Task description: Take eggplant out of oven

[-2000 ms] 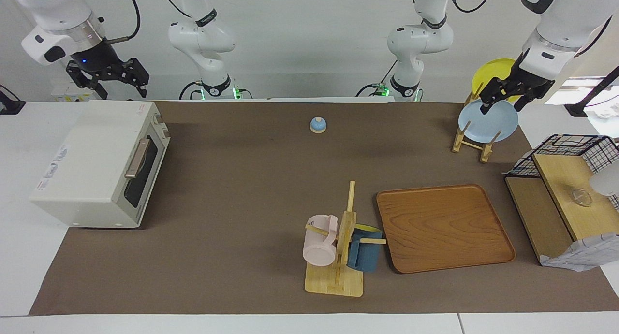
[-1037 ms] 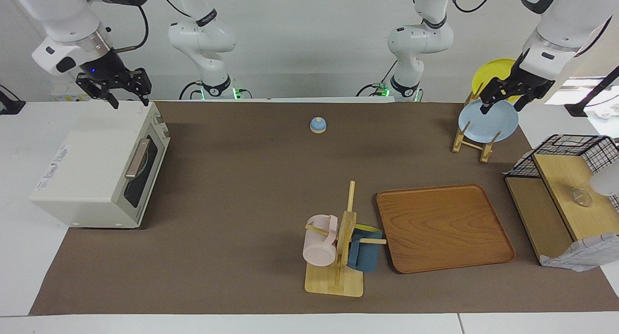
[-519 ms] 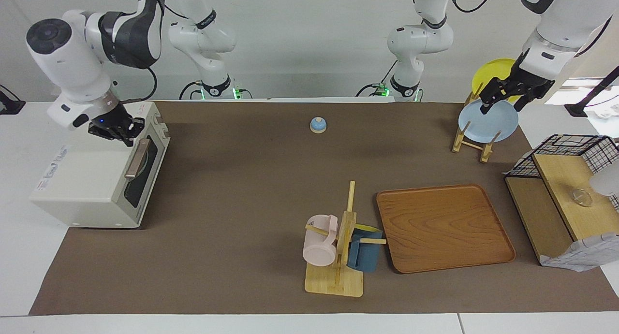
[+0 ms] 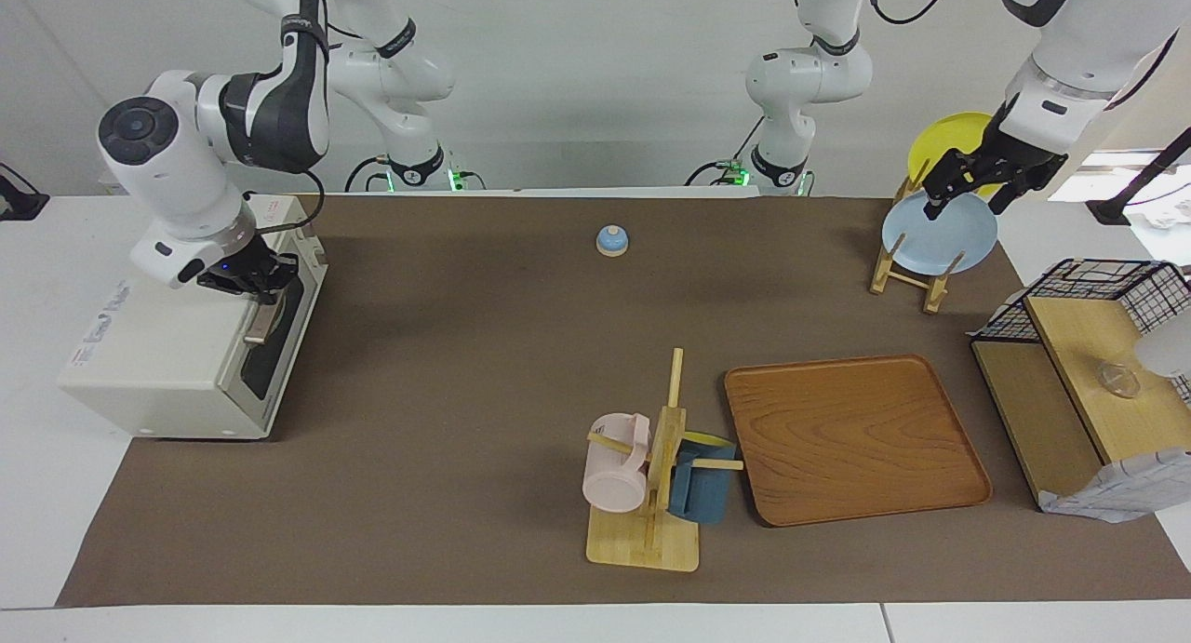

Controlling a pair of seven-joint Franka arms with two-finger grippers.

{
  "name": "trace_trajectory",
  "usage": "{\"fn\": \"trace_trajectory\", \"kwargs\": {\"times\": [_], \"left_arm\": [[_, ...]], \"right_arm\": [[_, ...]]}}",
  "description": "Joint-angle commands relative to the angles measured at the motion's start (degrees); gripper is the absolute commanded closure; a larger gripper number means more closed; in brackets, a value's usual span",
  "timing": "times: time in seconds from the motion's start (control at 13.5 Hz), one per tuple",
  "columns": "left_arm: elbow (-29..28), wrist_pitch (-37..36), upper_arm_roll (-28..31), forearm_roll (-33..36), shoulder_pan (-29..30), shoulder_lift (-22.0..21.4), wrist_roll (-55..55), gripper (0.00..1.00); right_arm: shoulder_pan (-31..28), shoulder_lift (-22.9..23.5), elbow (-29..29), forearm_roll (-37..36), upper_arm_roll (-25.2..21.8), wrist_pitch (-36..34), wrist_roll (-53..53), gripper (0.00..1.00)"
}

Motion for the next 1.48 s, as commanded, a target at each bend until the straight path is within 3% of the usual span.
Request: {"fn": "trace_trajectory", "kwargs": {"times": [0.0,0.44,0.59,0.67,0.74,0.81,0.89,0.96,1.41], "left_arm": [[-0.04,-0.92,-0.17,-0.27,0.31,-0.66,-0.5,0.0],[-0.04,-0.92,-0.17,-0.27,0.31,-0.66,-0.5,0.0],[-0.04,-0.92,-0.17,-0.27,0.31,-0.66,-0.5,0.0],[-0.04,-0.83,-0.17,-0.27,0.31,-0.66,-0.5,0.0],[-0.04,-0.83,-0.17,-0.18,0.31,-0.66,-0.5,0.0],[-0.04,-0.92,-0.17,-0.18,0.31,-0.66,-0.5,0.0],[-0.04,-0.92,-0.17,-0.27,0.31,-0.66,-0.5,0.0],[-0.04,-0.83,-0.17,-0.18,0.31,-0.66,-0.5,0.0],[-0.04,-0.92,-0.17,-0.27,0.31,-0.66,-0.5,0.0]], "right_arm": [[3.09,3.21,-4.15,-0.16,0.31,6.67,5.57,1.0],[6.53,12.35,-6.35,0.72,0.58,17.92,12.44,1.0],[8.88,13.07,-6.09,0.98,0.75,18.38,15.59,1.0],[10.38,12.89,-5.74,1.59,0.75,17.94,17.18,0.93],[12.05,12.8,-5.65,4.55,0.75,18.11,18.5,0.78],[14.24,12.37,-5.56,7.46,0.75,18.8,19.82,0.45],[15.04,11.06,-4.6,7.75,0.67,18.46,19.83,0.28],[14.79,10.18,-4.07,7.75,0.66,17.76,19.92,0.23],[7.77,5.87,-4.16,7.31,0.14,9.59,20.27,0.27]]}}
